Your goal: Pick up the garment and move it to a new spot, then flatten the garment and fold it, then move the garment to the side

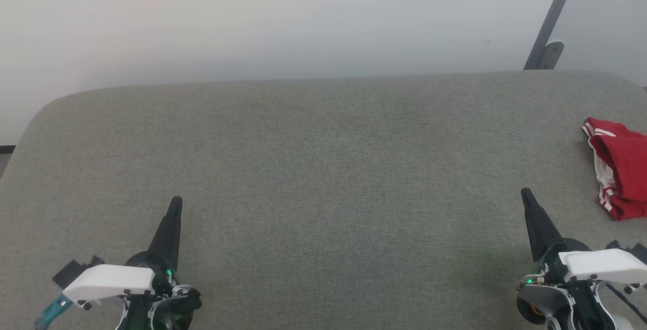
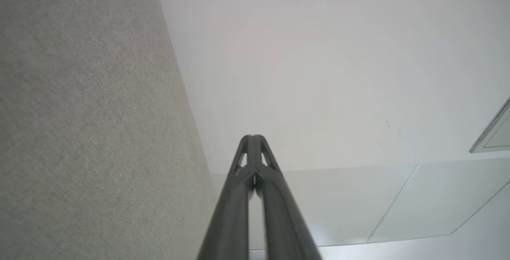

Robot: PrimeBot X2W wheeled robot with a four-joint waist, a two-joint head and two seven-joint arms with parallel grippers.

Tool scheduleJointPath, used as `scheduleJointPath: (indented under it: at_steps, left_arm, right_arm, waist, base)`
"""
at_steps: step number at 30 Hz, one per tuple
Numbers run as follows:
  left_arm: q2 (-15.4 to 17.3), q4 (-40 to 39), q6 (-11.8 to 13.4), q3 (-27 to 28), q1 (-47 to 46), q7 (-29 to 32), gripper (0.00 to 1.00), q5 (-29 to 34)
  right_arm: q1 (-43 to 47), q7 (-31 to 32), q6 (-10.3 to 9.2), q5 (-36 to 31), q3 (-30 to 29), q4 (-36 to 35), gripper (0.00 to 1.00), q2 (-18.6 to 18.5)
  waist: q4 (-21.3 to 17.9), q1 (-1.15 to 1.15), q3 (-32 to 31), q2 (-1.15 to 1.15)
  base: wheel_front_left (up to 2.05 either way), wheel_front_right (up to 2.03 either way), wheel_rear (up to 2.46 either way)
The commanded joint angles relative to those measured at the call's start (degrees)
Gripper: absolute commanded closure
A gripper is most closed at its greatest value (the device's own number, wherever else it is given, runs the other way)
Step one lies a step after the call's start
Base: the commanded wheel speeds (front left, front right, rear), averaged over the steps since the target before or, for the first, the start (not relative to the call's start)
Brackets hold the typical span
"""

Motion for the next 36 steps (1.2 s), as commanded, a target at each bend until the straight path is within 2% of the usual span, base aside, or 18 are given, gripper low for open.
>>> scheduleJointPath:
  at_steps: [1,36]
  left_arm:
    - [-0.2,0.1,-0.3,-0.1,-1.0,0.5,1.0,-1.4]
    - [-0.3,0.1,-0.3,-0.1,-1.1,0.7,1.0,-1.9]
  right_arm:
    - [-0.4,0.4,0.0,1.1,-0.2,-0.3,1.0,0.5]
    - [-0.4,0.6,0.0,1.7,-0.2,-0.3,1.0,0.5]
  waist:
    - [0.0,0.0,0.0,0.0]
    - [0.0,0.0,0.0,0.0]
  base:
    - [0.0,0.0,0.0]
    - [0.0,0.0,0.0]
